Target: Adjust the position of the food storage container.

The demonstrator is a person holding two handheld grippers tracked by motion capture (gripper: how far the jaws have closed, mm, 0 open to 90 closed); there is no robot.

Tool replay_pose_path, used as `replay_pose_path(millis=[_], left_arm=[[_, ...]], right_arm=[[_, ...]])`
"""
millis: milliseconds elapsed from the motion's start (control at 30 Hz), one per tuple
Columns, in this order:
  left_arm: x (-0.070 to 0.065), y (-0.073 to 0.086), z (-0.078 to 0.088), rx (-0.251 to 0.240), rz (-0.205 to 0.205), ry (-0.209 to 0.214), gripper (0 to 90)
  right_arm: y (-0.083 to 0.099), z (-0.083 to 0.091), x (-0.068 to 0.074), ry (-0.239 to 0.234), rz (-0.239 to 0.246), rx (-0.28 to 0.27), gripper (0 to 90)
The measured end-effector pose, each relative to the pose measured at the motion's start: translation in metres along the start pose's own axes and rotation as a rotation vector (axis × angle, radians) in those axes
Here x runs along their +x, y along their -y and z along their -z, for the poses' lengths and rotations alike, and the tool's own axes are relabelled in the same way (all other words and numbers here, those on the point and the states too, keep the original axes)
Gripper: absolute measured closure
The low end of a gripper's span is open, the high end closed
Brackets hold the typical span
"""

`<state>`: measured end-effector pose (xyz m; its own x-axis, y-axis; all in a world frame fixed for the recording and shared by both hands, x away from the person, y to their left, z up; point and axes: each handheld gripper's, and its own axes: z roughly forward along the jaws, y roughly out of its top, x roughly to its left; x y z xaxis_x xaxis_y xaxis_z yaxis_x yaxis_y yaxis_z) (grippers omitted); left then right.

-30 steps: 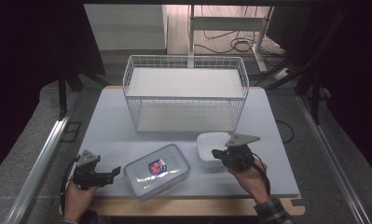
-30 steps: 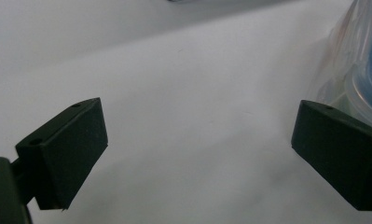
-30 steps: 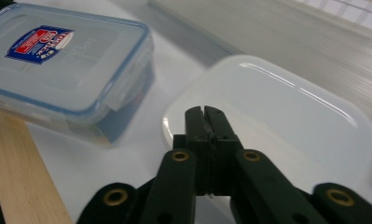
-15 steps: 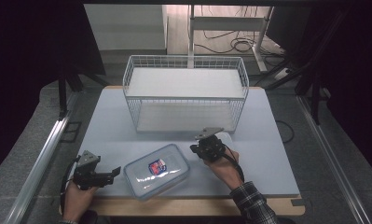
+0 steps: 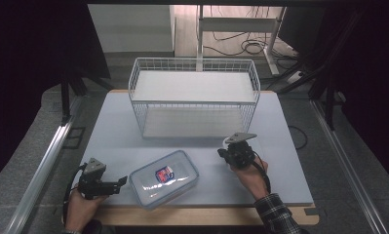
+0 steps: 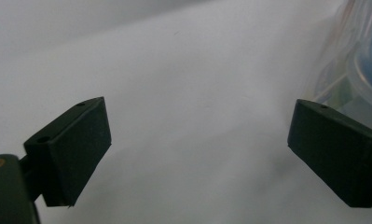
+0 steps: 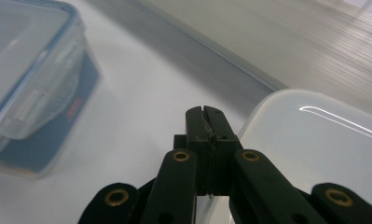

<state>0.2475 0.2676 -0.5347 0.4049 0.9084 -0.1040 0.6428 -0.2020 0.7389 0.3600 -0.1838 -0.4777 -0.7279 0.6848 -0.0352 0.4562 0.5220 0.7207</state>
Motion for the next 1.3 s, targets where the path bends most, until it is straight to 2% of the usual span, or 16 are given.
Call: replay_pose_path(millis=[100, 233, 400, 667, 833, 1000, 1100, 1200, 1300], left_arm=[[0.000, 0.000, 0.001, 0.004, -0.005, -0.008, 4.7], [0.001, 0.000, 0.001, 0.016, -0.001, 0.002, 5.2], [0.001, 0.000, 0.004, 0.014, 0.002, 0.008, 8.9], [-0.003, 0.002, 0.008, 0.030, -0.027, -0.021, 13.8], [-0.005, 0.004, 0.012, 0.032, -0.012, -0.011, 16.5], [-0.011, 0.005, 0.013, 0.050, -0.026, 0.006, 20.7], [-0.016, 0.006, 0.015, 0.063, -0.024, 0.031, 26.4], [-0.021, 0.008, 0.019, 0.066, -0.027, 0.054, 36.6], [-0.026, 0.010, 0.024, 0.070, -0.007, 0.070, 48.9]], right_arm=[[0.004, 0.005, -0.008, 0.016, -0.020, -0.004, 89.0], [0.009, 0.009, -0.016, 0.038, -0.039, -0.010, 89.0], [0.014, 0.014, -0.029, 0.066, -0.073, -0.015, 89.0], [0.023, 0.024, -0.049, 0.101, -0.136, -0.023, 89.0], [0.027, 0.027, -0.058, 0.121, -0.161, -0.031, 89.0], [0.030, 0.028, -0.063, 0.138, -0.176, -0.028, 89.0], [0.028, 0.031, -0.060, 0.141, -0.165, -0.044, 88.9], [0.026, 0.034, -0.054, 0.133, -0.148, -0.059, 88.7], [0.025, 0.035, -0.048, 0.112, -0.137, -0.071, 88.5]])
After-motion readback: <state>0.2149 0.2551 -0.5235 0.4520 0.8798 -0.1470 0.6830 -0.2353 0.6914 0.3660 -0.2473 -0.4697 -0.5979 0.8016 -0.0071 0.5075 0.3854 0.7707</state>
